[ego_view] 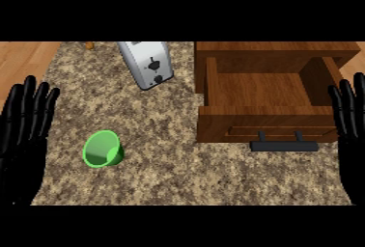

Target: Pick up the cup, place it into the drawer and close the drawer

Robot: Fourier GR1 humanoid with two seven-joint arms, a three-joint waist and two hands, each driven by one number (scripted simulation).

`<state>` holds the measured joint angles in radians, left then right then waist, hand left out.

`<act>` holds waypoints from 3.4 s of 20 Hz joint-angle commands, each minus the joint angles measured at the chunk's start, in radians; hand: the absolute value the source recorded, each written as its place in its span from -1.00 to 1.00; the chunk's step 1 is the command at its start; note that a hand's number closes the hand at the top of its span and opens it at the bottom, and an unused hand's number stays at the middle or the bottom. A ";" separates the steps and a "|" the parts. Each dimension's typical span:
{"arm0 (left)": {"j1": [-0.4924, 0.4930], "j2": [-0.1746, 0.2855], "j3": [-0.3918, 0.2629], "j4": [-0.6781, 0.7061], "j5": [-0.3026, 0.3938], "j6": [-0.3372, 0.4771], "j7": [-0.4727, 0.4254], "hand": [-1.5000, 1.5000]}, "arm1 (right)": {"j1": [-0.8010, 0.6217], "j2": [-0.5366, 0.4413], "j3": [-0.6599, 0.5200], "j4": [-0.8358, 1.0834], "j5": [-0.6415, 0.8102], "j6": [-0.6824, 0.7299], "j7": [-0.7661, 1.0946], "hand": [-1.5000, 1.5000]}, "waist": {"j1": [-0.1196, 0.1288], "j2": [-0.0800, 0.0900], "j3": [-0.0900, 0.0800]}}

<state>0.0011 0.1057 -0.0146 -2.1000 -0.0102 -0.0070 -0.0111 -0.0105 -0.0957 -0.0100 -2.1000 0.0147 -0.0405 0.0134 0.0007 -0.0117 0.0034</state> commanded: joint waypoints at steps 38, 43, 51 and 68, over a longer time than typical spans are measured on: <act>0.011 -0.041 0.069 0.237 0.271 -0.181 0.024 -1.00 | -0.044 0.028 0.008 0.027 -0.132 0.131 0.103 -1.00 | -0.001 0.011 -0.003; 0.098 -0.026 0.101 0.299 0.248 -0.231 -0.076 -1.00 | -0.025 -0.003 -0.034 0.061 -0.159 0.186 0.045 -1.00 | 0.000 0.012 -0.003; -0.006 -0.005 0.154 0.523 0.185 -0.212 -0.156 -1.00 | -0.096 0.068 0.060 0.016 -0.056 0.069 0.150 -1.00 | -0.002 0.012 -0.004; -0.084 0.045 0.206 1.002 0.085 -0.289 -0.504 -1.00 | -0.063 0.037 0.008 -0.049 -0.133 0.123 0.175 -1.00 | -0.004 0.012 -0.004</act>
<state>-0.0272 0.1461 0.1812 -1.2366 0.1099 -0.3055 -0.4336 -0.0847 -0.0758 -0.0277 -2.1005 -0.1331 0.1019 0.1624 -0.0017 0.0001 -0.0001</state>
